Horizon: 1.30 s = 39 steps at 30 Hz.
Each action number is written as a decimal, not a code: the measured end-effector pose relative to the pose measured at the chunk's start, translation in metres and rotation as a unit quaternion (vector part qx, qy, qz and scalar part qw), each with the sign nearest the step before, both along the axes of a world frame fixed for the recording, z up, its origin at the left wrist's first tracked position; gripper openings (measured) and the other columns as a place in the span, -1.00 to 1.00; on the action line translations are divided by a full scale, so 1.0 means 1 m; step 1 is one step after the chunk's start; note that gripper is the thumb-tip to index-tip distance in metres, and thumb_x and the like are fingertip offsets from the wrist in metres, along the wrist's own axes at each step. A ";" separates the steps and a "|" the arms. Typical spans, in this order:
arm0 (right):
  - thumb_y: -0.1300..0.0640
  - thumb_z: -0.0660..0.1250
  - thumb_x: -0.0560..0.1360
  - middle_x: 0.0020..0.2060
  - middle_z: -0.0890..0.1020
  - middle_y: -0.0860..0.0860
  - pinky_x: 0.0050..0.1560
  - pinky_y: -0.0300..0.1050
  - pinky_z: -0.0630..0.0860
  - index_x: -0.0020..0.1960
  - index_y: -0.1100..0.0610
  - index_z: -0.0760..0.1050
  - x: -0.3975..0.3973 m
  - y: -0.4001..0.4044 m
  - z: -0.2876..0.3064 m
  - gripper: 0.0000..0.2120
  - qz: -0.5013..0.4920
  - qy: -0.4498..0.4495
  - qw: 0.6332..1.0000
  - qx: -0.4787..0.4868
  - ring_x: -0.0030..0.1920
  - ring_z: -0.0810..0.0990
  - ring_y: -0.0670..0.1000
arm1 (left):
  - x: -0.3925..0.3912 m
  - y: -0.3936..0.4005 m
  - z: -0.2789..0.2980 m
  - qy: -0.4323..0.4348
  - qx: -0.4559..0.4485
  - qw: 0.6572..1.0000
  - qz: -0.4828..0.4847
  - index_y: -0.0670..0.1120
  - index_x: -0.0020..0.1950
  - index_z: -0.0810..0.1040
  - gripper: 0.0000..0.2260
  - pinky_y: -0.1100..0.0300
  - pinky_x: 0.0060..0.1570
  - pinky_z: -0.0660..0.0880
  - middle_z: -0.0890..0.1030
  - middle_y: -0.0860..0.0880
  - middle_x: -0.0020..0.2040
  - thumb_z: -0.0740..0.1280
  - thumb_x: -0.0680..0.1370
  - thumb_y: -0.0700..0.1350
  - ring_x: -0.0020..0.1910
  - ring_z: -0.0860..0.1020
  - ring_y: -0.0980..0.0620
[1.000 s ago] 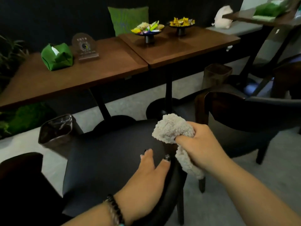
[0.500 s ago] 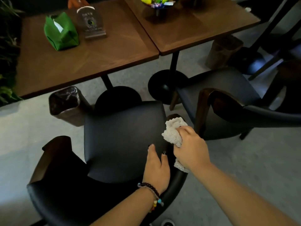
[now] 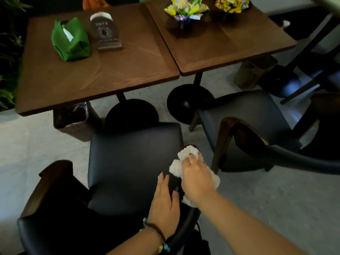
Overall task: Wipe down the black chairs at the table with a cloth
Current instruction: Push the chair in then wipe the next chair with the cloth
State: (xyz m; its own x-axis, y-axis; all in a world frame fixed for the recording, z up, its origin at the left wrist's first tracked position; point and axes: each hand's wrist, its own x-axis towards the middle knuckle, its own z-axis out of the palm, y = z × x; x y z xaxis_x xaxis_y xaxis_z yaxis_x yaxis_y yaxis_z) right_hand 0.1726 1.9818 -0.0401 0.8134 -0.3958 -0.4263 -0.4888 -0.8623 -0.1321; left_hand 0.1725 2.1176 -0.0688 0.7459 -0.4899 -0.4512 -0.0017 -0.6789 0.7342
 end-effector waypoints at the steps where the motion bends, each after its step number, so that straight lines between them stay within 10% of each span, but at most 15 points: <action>1: 0.26 0.20 0.54 0.44 0.26 0.21 0.47 0.09 0.22 0.46 0.25 0.26 0.009 -0.005 -0.002 -0.51 0.016 0.030 0.999 -0.002 0.48 0.14 0.26 | 0.001 0.000 -0.003 -0.006 0.002 1.000 0.022 0.01 0.58 -0.01 -0.47 0.39 0.38 -0.06 -0.12 0.20 0.56 0.11 0.66 -0.04 0.45 -0.08 0.34; 9: 0.01 0.34 0.44 0.20 0.49 0.08 0.23 0.16 0.38 0.24 0.04 0.50 0.098 -0.053 -0.003 -0.63 0.160 0.153 0.975 -0.030 0.26 0.40 0.20 | 0.072 -0.029 -0.009 -0.080 -0.007 0.967 0.241 -0.06 0.50 0.30 -0.60 0.31 0.40 0.02 0.17 0.03 0.55 0.10 0.66 -0.03 0.52 0.09 0.15; 16: -0.18 0.16 0.57 0.43 0.38 0.13 0.39 0.46 -0.01 0.47 0.04 0.32 0.079 -0.009 -0.028 -0.46 0.447 0.333 0.820 -0.132 0.48 0.16 0.32 | 0.103 -0.033 -0.012 0.001 -0.039 0.961 0.275 -0.03 0.44 0.40 -0.59 0.07 0.45 0.23 0.43 -0.06 0.42 0.06 0.65 0.07 0.44 0.34 -0.05; 19: -0.09 0.25 0.52 0.20 0.54 0.11 0.25 0.22 0.36 0.24 0.00 0.52 0.109 -0.046 -0.027 -0.66 0.303 0.230 0.925 -0.022 0.24 0.46 0.22 | 0.110 -0.038 -0.015 0.035 -0.040 0.969 0.242 0.03 0.31 0.50 -0.62 -0.15 0.21 0.44 0.58 -0.20 0.19 0.03 0.63 0.09 0.24 0.50 -0.20; 21: -0.12 0.32 0.48 -0.04 0.59 0.08 -0.10 -0.02 0.50 -0.04 0.02 0.57 0.122 -0.077 -0.033 -0.78 0.145 0.153 0.973 0.092 -0.07 0.55 0.12 | 0.113 -0.039 -0.019 0.051 -0.057 0.968 0.238 0.17 0.04 0.52 -0.72 0.07 -0.21 0.49 0.59 -0.03 -0.19 0.02 0.63 0.11 -0.17 0.58 0.06; 26: -0.16 0.31 0.44 -0.39 0.52 -0.03 -0.43 -0.13 0.35 -0.37 0.04 0.44 0.095 -0.087 -0.060 -0.67 -0.065 0.001 0.988 0.140 -0.36 0.52 -0.02 | 0.121 -0.046 -0.035 0.108 -0.065 0.964 0.234 0.23 -0.17 0.43 -0.76 0.37 -0.49 0.28 0.37 0.12 -0.44 0.05 0.62 0.12 -0.54 0.34 0.25; 33: -0.04 0.41 0.43 -0.36 0.57 0.01 -0.38 -0.18 0.39 -0.20 0.15 0.45 0.129 -0.134 -0.096 -0.73 -0.318 0.077 0.899 0.291 -0.33 0.58 -0.01 | 0.144 -0.072 -0.062 0.148 -0.050 0.972 0.176 0.10 0.15 0.49 -0.74 0.41 -0.43 0.33 0.47 0.13 -0.33 0.07 0.63 0.13 -0.46 0.45 0.31; 39: -0.07 0.40 0.37 -0.14 0.66 0.13 0.00 0.02 0.57 0.00 0.19 0.57 0.151 -0.160 -0.158 -0.64 -0.505 -0.013 0.782 0.364 -0.11 0.64 0.14 | 0.177 -0.094 -0.100 0.156 -0.004 0.981 0.116 0.14 0.47 0.26 -0.56 0.61 -0.36 0.33 0.45 0.16 0.21 0.27 0.60 -0.02 -0.24 0.43 0.54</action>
